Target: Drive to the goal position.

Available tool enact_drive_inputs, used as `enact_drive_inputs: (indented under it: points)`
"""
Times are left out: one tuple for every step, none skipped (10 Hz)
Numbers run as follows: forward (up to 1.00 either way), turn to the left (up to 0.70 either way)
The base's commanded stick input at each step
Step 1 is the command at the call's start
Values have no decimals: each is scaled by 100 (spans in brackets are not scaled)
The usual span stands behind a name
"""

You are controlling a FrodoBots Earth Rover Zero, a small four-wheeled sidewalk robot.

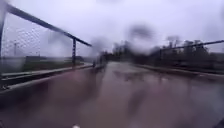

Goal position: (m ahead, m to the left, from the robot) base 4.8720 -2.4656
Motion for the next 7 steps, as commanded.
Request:
enact_drive_inputs:
  points:
    - [70,0]
    - [70,0]
    - [70,0]
    - [70,0]
    - [70,0]
    - [70,0]
    - [70,0]
